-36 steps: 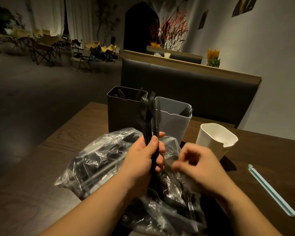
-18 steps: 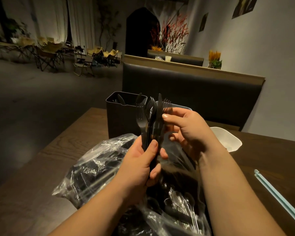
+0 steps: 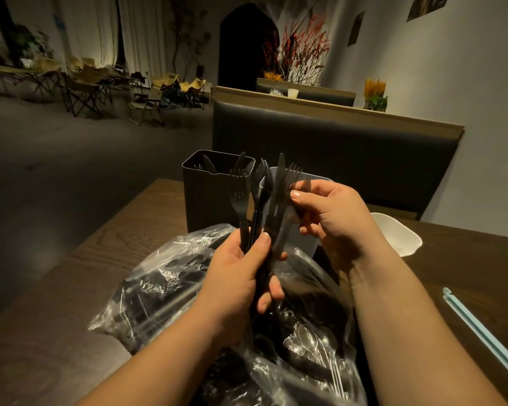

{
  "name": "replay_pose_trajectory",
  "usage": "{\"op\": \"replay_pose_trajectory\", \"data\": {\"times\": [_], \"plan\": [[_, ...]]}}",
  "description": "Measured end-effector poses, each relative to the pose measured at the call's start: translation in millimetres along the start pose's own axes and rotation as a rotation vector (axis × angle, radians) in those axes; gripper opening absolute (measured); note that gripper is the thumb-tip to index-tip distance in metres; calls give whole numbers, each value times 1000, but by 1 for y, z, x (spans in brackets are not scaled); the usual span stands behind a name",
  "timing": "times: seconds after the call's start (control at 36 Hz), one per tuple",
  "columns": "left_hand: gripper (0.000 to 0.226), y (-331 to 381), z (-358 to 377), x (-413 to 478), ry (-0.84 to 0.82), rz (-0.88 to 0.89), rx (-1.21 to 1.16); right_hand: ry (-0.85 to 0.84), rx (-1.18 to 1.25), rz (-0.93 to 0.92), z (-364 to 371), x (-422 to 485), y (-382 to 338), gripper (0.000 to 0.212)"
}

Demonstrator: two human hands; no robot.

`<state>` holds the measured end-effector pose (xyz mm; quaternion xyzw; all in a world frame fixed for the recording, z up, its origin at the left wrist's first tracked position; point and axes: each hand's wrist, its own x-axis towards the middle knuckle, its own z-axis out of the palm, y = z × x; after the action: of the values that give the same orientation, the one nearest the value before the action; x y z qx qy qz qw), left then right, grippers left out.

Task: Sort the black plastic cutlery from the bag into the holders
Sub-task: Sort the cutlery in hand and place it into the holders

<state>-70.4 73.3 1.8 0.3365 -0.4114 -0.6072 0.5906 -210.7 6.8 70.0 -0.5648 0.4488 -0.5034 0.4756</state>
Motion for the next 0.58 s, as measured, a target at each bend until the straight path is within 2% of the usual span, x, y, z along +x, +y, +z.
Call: {"op": "replay_pose_trajectory", "data": {"times": [0.17, 0.25, 0.39, 0.58], "plan": [[24, 3, -2, 0, -24, -123, -111, -143, 76, 61, -5, -2, -4, 8], [31, 3, -4, 1, -63, -153, -92, -164, 110, 48, -5, -3, -4, 8], [39, 3, -2, 2, -96, -125, -44, -89, 108, 25, -5, -4, -3, 11], [28, 3, -2, 4, 27, -72, 53, 47, 137, 16, 4, -6, -3, 14]]}}
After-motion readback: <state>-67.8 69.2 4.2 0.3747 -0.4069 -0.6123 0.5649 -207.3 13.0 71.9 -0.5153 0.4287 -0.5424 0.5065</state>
